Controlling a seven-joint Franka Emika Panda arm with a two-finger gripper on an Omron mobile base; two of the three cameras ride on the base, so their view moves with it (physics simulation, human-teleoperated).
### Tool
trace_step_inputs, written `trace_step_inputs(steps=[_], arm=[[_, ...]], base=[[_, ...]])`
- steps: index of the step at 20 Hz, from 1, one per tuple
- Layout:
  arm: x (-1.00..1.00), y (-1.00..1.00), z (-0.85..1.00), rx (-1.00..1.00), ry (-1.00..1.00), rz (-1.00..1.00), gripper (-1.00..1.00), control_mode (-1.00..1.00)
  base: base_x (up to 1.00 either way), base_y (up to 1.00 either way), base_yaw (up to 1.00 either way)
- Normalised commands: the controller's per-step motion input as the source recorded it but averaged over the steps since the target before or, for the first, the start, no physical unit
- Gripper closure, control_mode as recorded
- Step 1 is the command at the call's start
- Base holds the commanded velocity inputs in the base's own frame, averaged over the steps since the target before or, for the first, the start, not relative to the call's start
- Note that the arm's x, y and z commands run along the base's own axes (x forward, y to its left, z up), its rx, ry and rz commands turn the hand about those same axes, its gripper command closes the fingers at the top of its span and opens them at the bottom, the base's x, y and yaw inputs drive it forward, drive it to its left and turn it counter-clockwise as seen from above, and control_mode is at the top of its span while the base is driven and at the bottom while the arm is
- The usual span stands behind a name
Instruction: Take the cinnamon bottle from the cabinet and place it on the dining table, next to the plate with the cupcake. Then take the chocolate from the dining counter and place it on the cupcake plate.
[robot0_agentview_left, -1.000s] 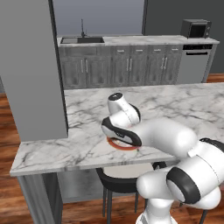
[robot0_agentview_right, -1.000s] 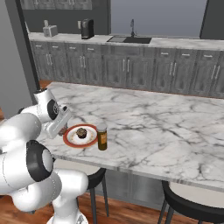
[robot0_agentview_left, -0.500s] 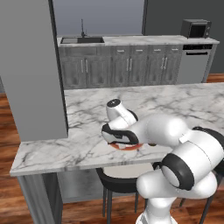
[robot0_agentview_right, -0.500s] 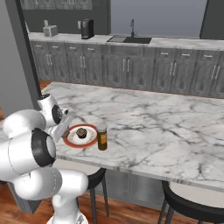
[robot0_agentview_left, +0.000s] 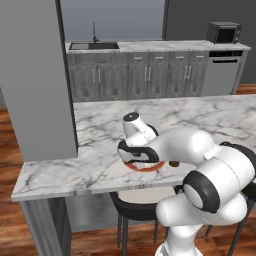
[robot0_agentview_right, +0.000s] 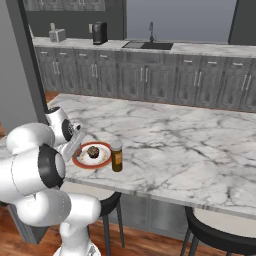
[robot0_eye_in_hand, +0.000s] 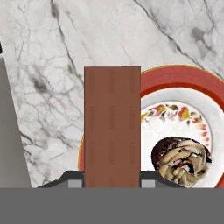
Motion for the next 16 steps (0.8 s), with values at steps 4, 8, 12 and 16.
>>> trace_step_inputs(steps=[4,8,12,16], arm=[[0.08,-0.12,-0.14,0.00,0.00,-0.03,1.00,-1.00],[0.24,-0.31,-0.16,0.00,0.00,-0.07,1.00,-1.00],[0.13,-0.06,-0.17,0.00,0.00,-0.09,1.00,-1.00],[0.09,0.00,-0.21,0.00,0.00,-0.08,-1.00,-1.00]], base=[[0.00,0.00,0.00],[0.00,0.00,0.00],[0.00,0.00,0.00],[0.00,0.00,0.00]])
